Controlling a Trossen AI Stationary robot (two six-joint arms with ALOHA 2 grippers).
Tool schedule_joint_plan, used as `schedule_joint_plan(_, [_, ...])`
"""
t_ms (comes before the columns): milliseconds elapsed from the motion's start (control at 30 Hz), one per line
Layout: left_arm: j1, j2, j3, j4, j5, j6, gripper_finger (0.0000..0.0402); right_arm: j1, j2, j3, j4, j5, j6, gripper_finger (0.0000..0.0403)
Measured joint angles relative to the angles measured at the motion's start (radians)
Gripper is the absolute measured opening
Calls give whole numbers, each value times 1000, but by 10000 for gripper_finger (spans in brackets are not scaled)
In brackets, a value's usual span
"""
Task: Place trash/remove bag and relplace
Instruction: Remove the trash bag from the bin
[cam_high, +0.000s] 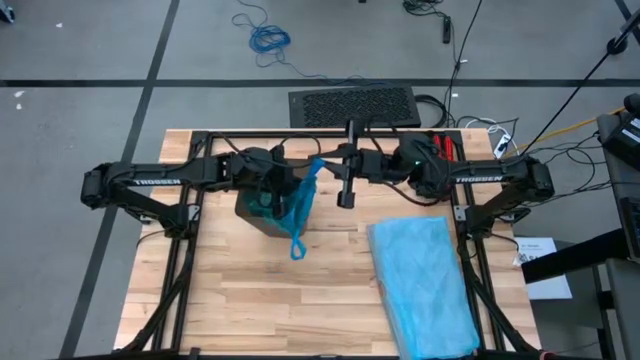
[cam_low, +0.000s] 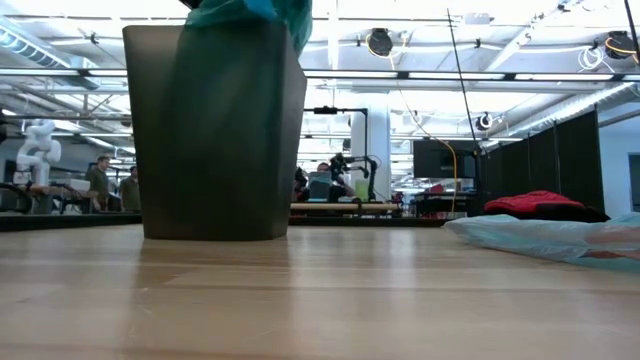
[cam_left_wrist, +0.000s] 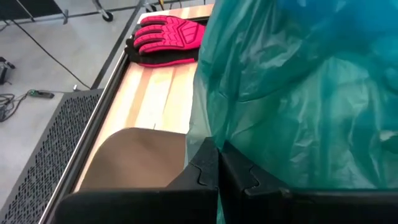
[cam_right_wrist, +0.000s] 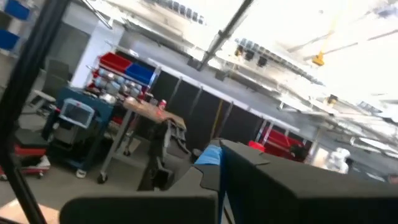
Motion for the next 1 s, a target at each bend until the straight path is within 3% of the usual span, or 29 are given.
schedule_joint_plan(267, [0,-4,-2,6,-4,0,0,-28,-2,10,-53,9,100,18])
schedule_joint_plan(433, [0,-11,8,13,-7,0,0,-26,-13,19,-64,8,112,82])
schedule_joint_plan(700, [0,-11,60,15,-127,34,5,-24,-38,40,-71,9,143,193])
schedule_joint_plan(833, [0,-13,85,4,-205,59,1,-24,-67,42,-134,9,166,226])
schedule_joint_plan(1000, [0,-11,140,-22,-225,113,1,-25,-127,42,-269,9,166,245])
